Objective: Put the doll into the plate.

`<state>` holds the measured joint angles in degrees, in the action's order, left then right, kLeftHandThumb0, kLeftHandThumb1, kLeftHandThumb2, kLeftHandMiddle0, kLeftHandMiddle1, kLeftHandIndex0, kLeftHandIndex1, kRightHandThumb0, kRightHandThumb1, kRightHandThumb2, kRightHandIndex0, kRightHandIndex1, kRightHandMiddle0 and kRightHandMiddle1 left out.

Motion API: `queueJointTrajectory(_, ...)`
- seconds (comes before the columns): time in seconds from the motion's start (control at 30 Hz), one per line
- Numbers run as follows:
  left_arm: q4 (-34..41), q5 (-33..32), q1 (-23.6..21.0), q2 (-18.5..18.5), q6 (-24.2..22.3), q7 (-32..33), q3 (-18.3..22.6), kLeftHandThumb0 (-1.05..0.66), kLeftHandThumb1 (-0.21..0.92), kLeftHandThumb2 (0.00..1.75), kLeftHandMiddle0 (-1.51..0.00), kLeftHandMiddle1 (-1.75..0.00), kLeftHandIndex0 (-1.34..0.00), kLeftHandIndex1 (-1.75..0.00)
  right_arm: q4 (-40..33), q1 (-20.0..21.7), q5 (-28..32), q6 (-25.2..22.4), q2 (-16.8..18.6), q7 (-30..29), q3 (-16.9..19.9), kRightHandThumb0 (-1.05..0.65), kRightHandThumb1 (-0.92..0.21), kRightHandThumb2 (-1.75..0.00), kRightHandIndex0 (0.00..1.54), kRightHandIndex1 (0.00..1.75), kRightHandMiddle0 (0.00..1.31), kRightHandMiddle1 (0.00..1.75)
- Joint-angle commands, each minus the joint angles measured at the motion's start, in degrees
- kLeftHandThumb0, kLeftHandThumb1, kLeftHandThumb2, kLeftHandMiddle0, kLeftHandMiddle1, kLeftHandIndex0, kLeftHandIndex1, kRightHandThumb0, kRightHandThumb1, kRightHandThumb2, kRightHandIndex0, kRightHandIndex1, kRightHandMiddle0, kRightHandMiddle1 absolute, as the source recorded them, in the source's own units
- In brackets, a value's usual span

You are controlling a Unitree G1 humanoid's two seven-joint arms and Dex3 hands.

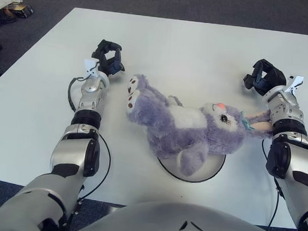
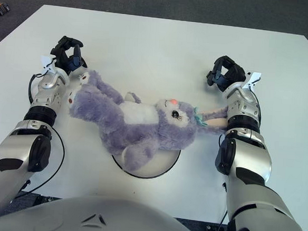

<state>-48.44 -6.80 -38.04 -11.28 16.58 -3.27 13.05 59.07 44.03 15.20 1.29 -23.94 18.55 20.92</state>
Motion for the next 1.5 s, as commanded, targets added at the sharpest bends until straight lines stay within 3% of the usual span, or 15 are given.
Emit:
queueJointTrajectory(0.0,0.7,-0.3,0.5,-0.1,-0.2,0.2,0.2,-0.39,0.62,0.93,-0.98,-1.75,-0.38,-1.75,-0.7,-0.1,0.8,-0.4,0.6,0.1,0.3,-0.50,-0.27,-1.38,1.36,1.75,0.65,1.75)
queueJointTrajectory(0.73,2.1,0.1,1.8,-0.2,0.5,-0.9,-0.6,-0.40,0.62,0.94,-0.96,-1.75,-0.38,-1.75,-2.0,0.1,0.5,1.7,1.9,-0.6,0.2,-0.50,-0.26,-1.39,1.37,1.75,0.66,1.75)
queueJointTrajectory(1.0,2.3,0.0,2.3,0.0,1.2,-0.7,-0.5,-0.39,0.62,0.93,-0.95,-1.75,-0.38,-1.75,-4.5,-1.3,-0.4,8.6,3.5,-4.7,0.3,-0.50,-0.27,-1.37,1.36,1.75,0.65,1.75)
queueJointTrajectory(1.23,3.1,1.0,3.5,1.9,6.0,4.2,0.1,-0.39,0.66,0.88,-0.91,-1.75,-0.35,-1.75,-5.4,-2.7,-0.8,19.3,4.8,-5.7,0.2,-0.48,-0.32,-1.31,1.33,1.75,0.61,1.75)
queueJointTrajectory(1.47,5.6,2.3,5.0,3.6,9.9,7.3,-0.7,-0.38,0.67,0.86,-0.90,-1.75,-0.34,-1.75,-9.4,-3.5,-1.2,26.0,7.9,-6.9,-1.0,-0.46,-0.37,-1.25,1.24,1.75,0.57,1.75)
